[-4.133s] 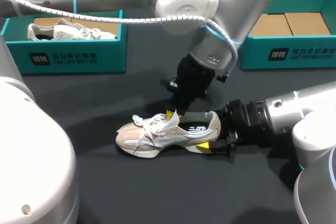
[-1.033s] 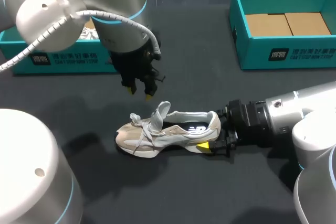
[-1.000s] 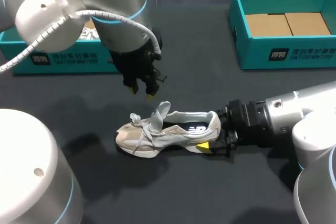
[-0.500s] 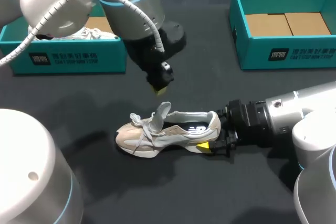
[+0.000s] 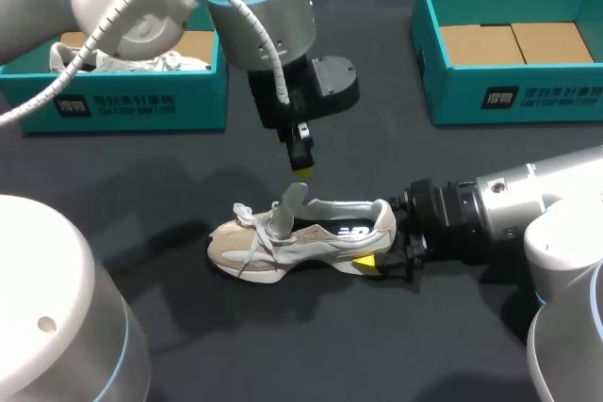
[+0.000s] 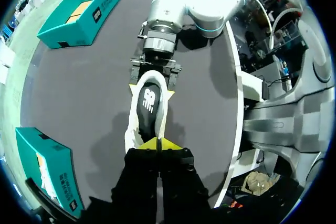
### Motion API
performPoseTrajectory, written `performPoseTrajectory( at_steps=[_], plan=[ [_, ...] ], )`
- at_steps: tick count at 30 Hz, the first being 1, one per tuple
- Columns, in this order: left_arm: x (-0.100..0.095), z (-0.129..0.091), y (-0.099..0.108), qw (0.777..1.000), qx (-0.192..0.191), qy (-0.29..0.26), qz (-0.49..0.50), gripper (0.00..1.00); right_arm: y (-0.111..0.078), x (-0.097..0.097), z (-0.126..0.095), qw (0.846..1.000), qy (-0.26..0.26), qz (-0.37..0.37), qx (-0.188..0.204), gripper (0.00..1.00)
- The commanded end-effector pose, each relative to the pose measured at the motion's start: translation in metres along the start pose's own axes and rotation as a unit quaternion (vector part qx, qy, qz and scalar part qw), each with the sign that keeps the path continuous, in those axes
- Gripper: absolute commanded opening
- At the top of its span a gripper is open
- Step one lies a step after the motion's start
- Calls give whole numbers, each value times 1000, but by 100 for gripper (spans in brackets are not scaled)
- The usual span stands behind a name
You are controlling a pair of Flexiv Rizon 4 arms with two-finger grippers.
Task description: Take the shoe out of the shoebox, open the shoe tongue, remove and reinsert the insole, then place the shoe into the shoebox
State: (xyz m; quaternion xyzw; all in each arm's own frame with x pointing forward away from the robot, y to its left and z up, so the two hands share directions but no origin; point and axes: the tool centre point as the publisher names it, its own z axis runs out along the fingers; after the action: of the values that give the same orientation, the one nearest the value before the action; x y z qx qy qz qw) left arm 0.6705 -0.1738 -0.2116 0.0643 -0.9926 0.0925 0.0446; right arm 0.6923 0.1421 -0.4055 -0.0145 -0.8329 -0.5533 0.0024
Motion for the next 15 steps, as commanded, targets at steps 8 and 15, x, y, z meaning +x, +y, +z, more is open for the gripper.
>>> performPoseTrajectory(
  at_steps=[8,15],
  plan=[
    [7,16,4,999,19,-22,25,0,0,0,3,1000,-1,1,3,0],
    [1,72,-19,998,1,12,68,0,0,0,3,1000,-1,1,3,0]
  ],
)
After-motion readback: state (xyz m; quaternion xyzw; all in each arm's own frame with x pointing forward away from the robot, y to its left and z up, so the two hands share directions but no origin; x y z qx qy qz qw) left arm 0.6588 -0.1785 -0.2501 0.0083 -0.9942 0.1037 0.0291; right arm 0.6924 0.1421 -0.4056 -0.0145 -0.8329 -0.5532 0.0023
